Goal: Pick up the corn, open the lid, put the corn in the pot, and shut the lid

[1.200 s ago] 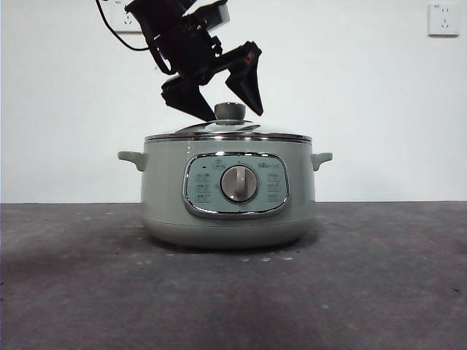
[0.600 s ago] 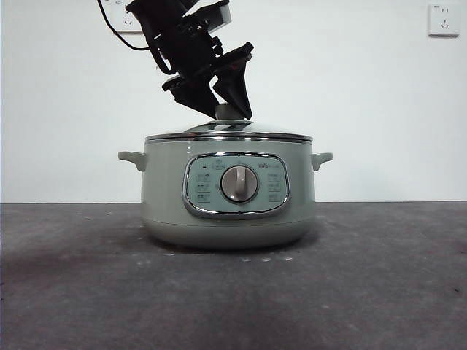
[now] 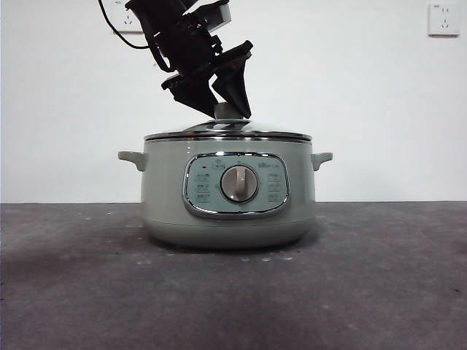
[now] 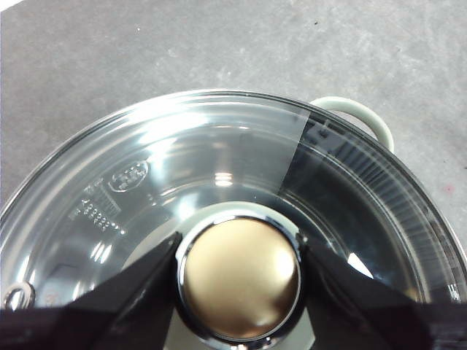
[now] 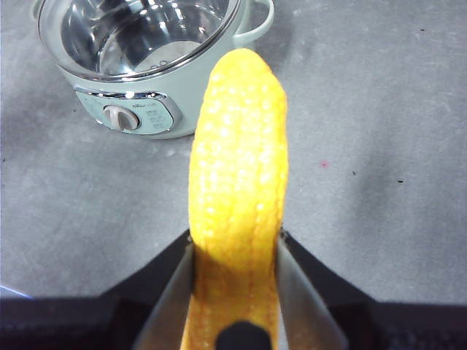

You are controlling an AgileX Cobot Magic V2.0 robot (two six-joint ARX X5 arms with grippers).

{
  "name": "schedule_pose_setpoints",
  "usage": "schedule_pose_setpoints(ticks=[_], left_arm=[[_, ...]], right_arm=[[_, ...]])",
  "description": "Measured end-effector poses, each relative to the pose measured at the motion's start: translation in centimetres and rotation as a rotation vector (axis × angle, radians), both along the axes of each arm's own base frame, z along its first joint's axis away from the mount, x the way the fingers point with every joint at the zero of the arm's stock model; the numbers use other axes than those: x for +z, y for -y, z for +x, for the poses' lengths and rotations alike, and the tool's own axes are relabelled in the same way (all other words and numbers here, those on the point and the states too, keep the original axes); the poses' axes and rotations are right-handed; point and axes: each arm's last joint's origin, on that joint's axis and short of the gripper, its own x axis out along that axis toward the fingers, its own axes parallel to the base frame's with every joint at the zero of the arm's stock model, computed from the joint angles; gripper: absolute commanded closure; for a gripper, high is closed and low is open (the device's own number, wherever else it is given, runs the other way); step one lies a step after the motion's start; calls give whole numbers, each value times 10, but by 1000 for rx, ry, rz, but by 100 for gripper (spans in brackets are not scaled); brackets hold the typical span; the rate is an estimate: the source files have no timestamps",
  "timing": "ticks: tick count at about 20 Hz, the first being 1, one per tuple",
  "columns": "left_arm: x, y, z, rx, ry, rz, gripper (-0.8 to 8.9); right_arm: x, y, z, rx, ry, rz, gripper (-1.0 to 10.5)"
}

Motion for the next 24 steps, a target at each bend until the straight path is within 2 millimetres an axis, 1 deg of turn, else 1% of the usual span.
schedule_pose_setpoints(ticks=[3, 6, 9, 12, 15, 18, 19, 21, 24], left_arm=[[2, 0, -1, 2, 4, -1, 822], [15, -5, -8, 5, 22, -15, 822], [50, -15, -26, 5, 92, -58, 822], [85, -28, -49, 5, 164, -98, 822], [110, -42, -72, -2, 195, -122, 821], [131, -58, -90, 11, 242, -142, 821], [136, -65, -97, 21, 242, -141, 821], [139, -79, -104, 48, 209, -117, 821], [134, -92, -108, 73, 143, -58, 821]], right_arm=[[-1, -1, 4, 1, -15, -5, 958], [-3, -3, 9, 1, -34, -12, 959], [-4, -5, 13, 1, -39, -14, 959], [-1, -6, 18, 2, 0, 0, 959], [3, -10, 26, 16, 55, 33, 959], [3, -16, 41, 43, 73, 62, 959], [2, -19, 48, 53, 73, 71, 959], [1, -25, 63, 77, 82, 94, 959], [-2, -35, 87, 118, 106, 134, 959]])
